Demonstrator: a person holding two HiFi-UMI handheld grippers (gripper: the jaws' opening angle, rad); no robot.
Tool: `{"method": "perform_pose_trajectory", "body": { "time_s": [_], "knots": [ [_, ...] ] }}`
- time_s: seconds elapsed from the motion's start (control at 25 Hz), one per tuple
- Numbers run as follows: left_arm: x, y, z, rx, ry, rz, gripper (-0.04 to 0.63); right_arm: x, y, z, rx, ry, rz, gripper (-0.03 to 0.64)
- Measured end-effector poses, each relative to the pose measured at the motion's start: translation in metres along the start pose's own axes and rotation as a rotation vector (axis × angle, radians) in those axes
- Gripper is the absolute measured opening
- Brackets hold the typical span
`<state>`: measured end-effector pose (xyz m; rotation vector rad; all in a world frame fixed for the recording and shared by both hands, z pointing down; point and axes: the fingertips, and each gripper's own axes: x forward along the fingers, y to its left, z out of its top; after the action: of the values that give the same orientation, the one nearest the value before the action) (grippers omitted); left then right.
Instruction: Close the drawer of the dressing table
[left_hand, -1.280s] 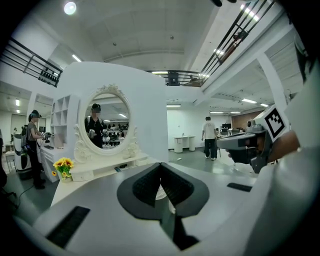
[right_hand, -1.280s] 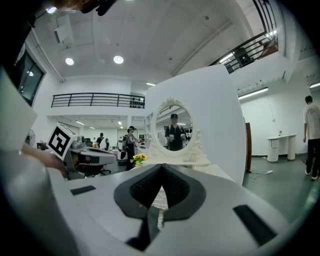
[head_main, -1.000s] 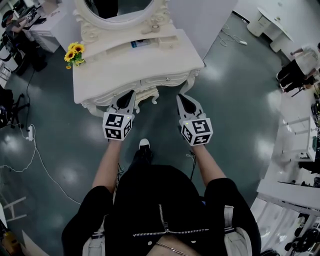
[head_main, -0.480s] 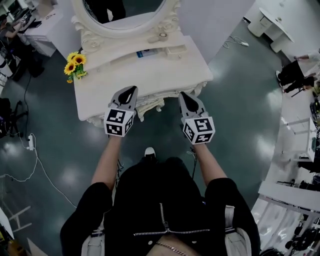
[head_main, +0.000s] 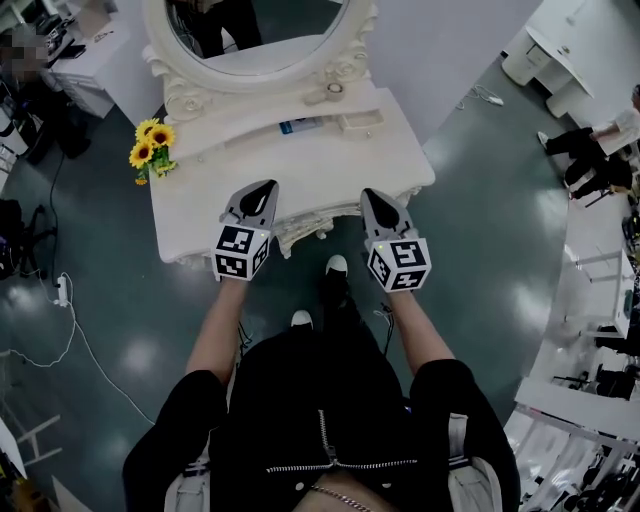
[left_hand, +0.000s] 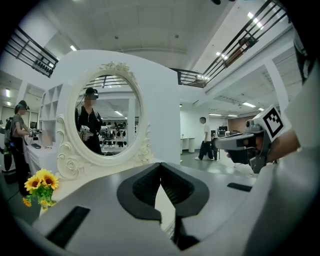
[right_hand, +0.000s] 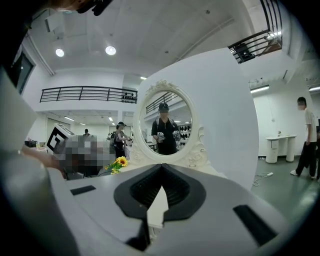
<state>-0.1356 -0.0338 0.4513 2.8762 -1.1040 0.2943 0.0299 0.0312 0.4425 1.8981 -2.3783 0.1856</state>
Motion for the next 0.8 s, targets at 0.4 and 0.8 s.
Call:
{"method": "perform_pose_trajectory", "body": {
  "time_s": [0.4, 0.8],
  "knots": [
    [0.086, 0.041, 0.016, -0.007, 0.016, 0.051, 0.021, 0.086, -0.059, 0.01, 0.007, 0.008, 0.052, 0.006],
    [0.189, 0.072, 0.043, -0.019, 0.019, 0.124, 0.021, 0.177, -0.139, 0.032, -0.016, 0.009, 0.131, 0.006]
  ]
}}
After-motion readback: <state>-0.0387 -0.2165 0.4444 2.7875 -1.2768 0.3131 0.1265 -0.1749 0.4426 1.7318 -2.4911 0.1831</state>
